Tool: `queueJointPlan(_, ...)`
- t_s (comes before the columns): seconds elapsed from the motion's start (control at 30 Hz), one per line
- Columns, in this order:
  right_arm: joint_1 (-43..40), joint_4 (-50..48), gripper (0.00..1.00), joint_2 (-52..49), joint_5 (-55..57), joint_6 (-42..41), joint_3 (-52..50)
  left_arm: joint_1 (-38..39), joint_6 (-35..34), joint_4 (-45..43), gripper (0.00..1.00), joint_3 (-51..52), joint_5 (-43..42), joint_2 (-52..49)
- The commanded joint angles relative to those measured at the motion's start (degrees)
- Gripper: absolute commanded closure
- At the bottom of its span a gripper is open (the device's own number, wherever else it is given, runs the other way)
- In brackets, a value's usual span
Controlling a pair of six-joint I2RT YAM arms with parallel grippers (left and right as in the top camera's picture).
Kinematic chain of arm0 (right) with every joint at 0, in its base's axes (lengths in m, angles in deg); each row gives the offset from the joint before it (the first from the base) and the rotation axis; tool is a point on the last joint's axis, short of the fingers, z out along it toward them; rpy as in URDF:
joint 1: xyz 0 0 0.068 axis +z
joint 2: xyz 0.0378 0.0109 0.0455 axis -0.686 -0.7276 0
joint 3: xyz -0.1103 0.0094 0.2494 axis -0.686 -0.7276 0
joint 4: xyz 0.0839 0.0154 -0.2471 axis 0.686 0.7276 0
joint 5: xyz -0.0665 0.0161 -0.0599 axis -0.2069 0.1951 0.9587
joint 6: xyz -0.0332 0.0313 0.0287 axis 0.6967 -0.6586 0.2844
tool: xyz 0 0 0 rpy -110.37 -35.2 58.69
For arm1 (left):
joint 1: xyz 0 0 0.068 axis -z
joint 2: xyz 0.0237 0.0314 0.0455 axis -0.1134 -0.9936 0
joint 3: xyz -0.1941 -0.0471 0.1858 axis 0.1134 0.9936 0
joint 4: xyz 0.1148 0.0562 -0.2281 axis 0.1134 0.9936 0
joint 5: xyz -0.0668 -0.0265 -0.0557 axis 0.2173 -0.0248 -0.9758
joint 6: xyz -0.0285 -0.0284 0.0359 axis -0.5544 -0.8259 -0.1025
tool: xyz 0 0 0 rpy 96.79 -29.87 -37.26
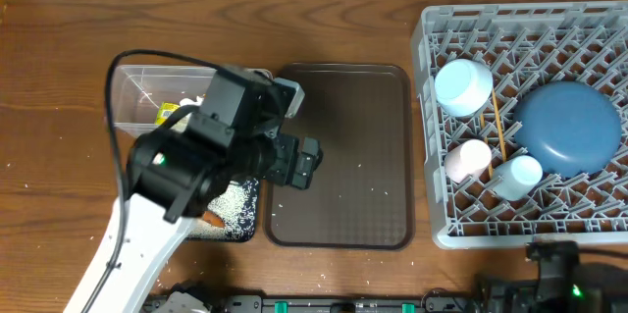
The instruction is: Sort waste into correct bins and load items into the dishwasher rack
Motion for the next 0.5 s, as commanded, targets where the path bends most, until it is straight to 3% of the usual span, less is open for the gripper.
queueJointPlan(0.0, 0.52, -0.02, 0.01, -0.37, -1.16, -1.01, -3.04, 0.02, -0.04, -0.02, 0.00, 0.20, 0.74, 5.64)
queueJointPlan(0.2, 0.52, 0.07, 0.01, -0.37, -1.55, -1.01, -5.14, -0.90, -0.04, -0.02, 0.00, 0.20, 0.72, 14.58)
queueJointPlan(0.47, 0.52, 0.07, 0.01, -0.37, -1.53, -1.01, -5.14, -13.53, -0.04, -0.02, 0.00, 2.03, 0.74, 25.97)
